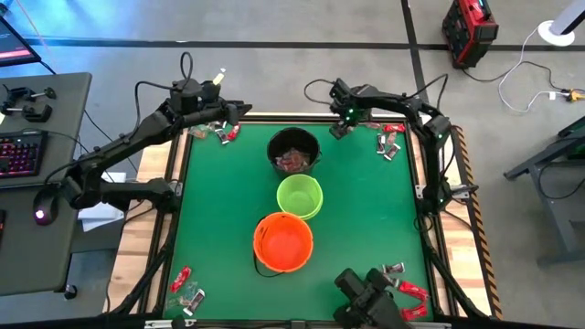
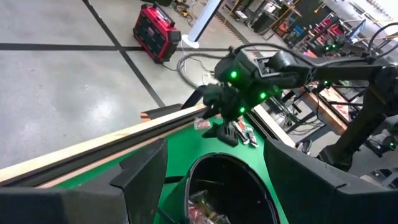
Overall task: Sort candy by brand, put in halloween buckets
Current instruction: Put the orange gummy into the black bucket
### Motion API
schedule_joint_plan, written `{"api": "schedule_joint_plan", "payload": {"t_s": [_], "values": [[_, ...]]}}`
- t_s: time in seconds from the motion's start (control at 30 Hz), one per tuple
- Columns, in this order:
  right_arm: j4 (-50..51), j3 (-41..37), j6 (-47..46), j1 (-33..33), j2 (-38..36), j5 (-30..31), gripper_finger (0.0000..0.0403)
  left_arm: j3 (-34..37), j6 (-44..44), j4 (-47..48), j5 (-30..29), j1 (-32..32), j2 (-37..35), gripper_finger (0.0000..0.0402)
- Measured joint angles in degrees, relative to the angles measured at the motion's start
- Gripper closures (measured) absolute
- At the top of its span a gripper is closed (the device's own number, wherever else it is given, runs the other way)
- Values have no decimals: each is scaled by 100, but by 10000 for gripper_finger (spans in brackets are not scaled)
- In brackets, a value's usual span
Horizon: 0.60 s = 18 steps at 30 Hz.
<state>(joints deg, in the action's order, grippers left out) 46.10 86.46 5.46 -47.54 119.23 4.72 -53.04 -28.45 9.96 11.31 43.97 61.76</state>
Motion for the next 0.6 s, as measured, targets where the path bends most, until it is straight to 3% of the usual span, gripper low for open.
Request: {"api": "schedule_joint_plan", "payload": {"t_s": [0.2,0.6], "values": [[-6,9,85,196,139,570,157,0,-22,2,2,0,0,145],[549,189,511,176,116,738,389,-1,-94,4,3,0,0,145]]}}
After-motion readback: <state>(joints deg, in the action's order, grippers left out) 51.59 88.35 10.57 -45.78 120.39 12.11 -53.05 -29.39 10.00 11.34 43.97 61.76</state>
